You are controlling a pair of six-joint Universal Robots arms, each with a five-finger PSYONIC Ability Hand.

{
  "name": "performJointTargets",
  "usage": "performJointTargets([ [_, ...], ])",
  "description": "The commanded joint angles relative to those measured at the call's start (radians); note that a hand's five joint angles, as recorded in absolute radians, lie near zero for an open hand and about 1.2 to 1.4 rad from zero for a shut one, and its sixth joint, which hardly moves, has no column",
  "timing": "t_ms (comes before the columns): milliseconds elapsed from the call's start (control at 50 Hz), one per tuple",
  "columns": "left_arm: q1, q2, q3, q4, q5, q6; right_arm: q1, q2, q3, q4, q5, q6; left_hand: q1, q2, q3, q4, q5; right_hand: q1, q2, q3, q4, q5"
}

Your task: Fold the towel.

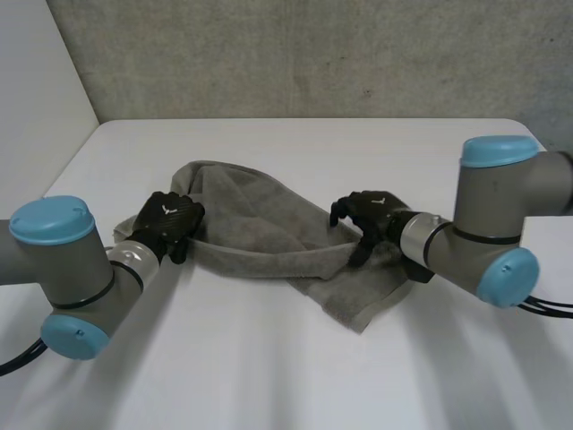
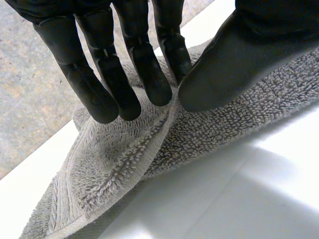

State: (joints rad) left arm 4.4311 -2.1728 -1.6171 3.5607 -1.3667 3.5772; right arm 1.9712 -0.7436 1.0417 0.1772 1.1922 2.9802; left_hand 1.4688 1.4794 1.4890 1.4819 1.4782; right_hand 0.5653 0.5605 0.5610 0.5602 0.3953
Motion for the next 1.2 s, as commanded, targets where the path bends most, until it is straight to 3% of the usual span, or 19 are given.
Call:
performJointTargets([
  [20,-0.001,0.005,0.003,0.006,0.000,-0.003,0.018,0.086,-0.097,0.077,0.004,-0.009,-0.116,-0.127,-0.136,-0.129,-0.300,0.318,0.323,0.323,0.323,0.314],
  [40,-0.001,0.007,0.005,0.006,0.000,-0.003,0.020,0.081,-0.101,0.084,0.006,-0.009,-0.116,-0.127,-0.136,-0.129,-0.300,0.568,0.573,0.573,0.573,0.564],
  [60,-0.001,0.007,0.005,0.006,0.000,-0.003,0.020,0.081,-0.101,0.084,0.006,-0.009,-0.116,-0.127,-0.136,-0.129,-0.300,0.571,0.576,0.575,0.576,0.566],
  [80,-0.001,0.010,0.006,0.007,0.001,-0.003,0.020,0.073,-0.101,0.085,0.006,-0.006,-0.119,-0.130,-0.139,-0.132,-0.303,0.828,0.833,0.833,0.833,0.824],
  [180,-0.004,0.010,0.016,0.007,0.001,-0.003,0.020,-0.023,-0.038,0.074,0.000,-0.004,-0.145,-0.156,-0.166,-0.159,-0.329,0.831,0.836,0.835,0.836,0.826],
  [220,-0.004,0.007,0.019,0.013,0.001,-0.001,0.012,-0.141,0.046,0.064,-0.002,-0.010,-0.178,-0.188,-0.198,-0.191,-0.362,0.831,0.836,0.835,0.836,0.826],
  [320,-0.012,-0.016,0.028,0.070,0.000,0.011,0.002,-0.290,0.162,0.053,-0.011,-0.010,-0.442,-0.452,-0.462,-0.455,-0.625,0.831,0.836,0.835,0.836,0.826],
  [400,-0.016,-0.036,0.039,0.104,-0.003,0.011,-0.029,-0.355,0.241,0.050,-0.011,-0.018,-0.480,-0.491,-0.500,-0.493,-0.664,0.831,0.836,0.835,0.836,0.826],
  [540,-0.018,-0.090,0.066,0.104,-0.003,0.012,-0.129,-0.477,0.412,0.044,-0.016,-0.147,-0.536,-0.546,-0.556,-0.549,-0.720,0.831,0.836,0.835,0.836,0.826],
  [1040,-0.019,-0.081,0.031,0.078,0.001,0.011,-0.172,-0.527,0.483,-0.051,-0.006,-0.159,-0.551,-0.561,-0.571,-0.564,-0.735,0.831,0.836,0.835,0.836,0.826],
  [1140,-0.026,-0.009,0.006,0.003,0.006,0.003,-0.163,-0.520,0.485,-0.058,-0.006,-0.161,-0.794,-0.805,-0.815,-0.807,-0.978,0.831,0.836,0.835,0.836,0.826],
  [1180,-0.027,0.040,-0.018,-0.049,0.009,-0.003,-0.161,-0.519,0.486,-0.061,-0.006,-0.161,-1.089,-1.100,-1.110,-1.103,-1.273,0.831,0.836,0.835,0.836,0.826],
  [1200,-0.027,0.041,-0.018,-0.049,0.009,-0.003,-0.161,-0.519,0.486,-0.061,-0.006,-0.161,-1.091,-1.101,-1.111,-1.104,-1.275,0.831,0.836,0.835,0.836,0.826],
])
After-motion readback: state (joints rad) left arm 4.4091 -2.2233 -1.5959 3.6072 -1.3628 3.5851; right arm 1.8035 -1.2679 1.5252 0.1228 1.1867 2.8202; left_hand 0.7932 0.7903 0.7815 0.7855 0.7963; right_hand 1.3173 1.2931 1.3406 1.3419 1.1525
